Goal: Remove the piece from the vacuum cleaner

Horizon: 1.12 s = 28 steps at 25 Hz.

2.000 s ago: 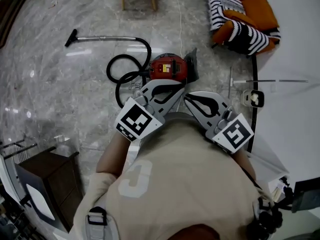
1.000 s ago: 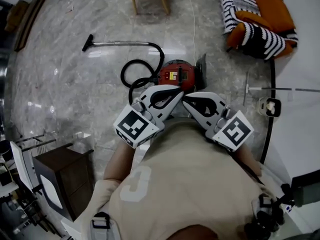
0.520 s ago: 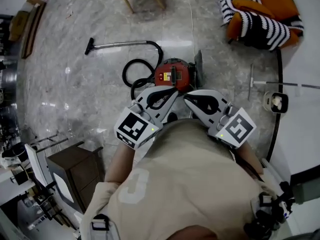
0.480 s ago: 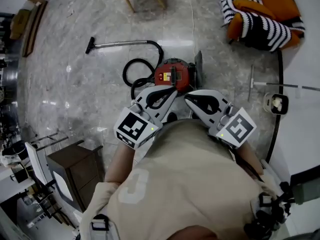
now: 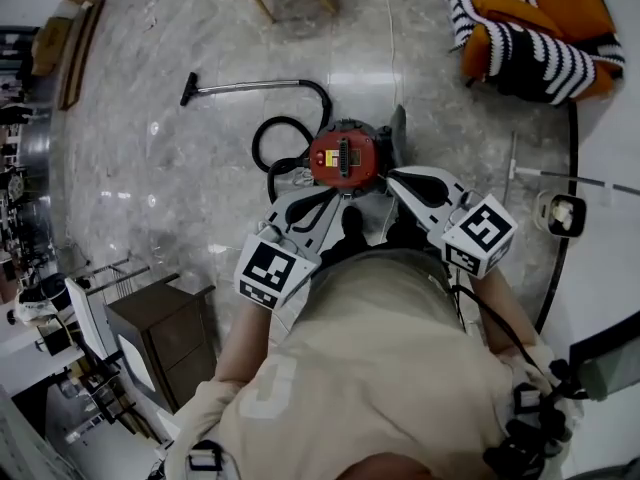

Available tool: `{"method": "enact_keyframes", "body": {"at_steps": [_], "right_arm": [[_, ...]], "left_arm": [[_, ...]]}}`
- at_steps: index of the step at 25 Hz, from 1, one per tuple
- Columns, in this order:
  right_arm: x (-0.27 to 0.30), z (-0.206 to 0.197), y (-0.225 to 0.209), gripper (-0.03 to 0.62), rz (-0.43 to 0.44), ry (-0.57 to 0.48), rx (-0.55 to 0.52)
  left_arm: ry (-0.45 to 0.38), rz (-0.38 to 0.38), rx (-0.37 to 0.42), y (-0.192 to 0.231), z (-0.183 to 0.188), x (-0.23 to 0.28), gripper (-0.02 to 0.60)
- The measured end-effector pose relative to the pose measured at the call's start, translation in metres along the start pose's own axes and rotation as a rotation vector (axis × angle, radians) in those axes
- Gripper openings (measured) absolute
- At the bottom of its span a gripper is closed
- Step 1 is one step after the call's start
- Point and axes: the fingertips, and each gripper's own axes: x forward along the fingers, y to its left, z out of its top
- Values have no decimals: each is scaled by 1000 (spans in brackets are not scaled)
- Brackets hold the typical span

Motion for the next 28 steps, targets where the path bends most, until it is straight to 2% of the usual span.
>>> {"method": "enact_keyframes", "body": {"at_steps": [2, 5, 12, 16, 18, 22, 25, 28], "right_arm": [[3, -16, -23, 3, -62, 33, 88], [9, -40, -44, 3, -102, 81, 176], [40, -89, -58, 3, -145, 239, 209], [73, -125, -68, 3, -167, 336, 216], [89, -142, -83, 3, -199, 341, 247], [117, -174, -120, 3, -288, 277, 406], [133, -204, -138, 3, -333, 321, 400], [136, -234, -164, 3, -439, 353, 371]], "left_arm": [[21, -1, 6, 1, -7, 6, 5], [39, -7, -14, 8, -22, 12, 3], [61, -11, -80, 48, -72, 35, 5], [52, -42, -122, 68, -106, 47, 5], [57, -65, -143, 74, -126, 56, 5], [74, -130, -135, 80, -154, 76, 5], [73, -158, -151, 90, -175, 82, 5], [97, -177, -152, 94, -204, 93, 5]]}}
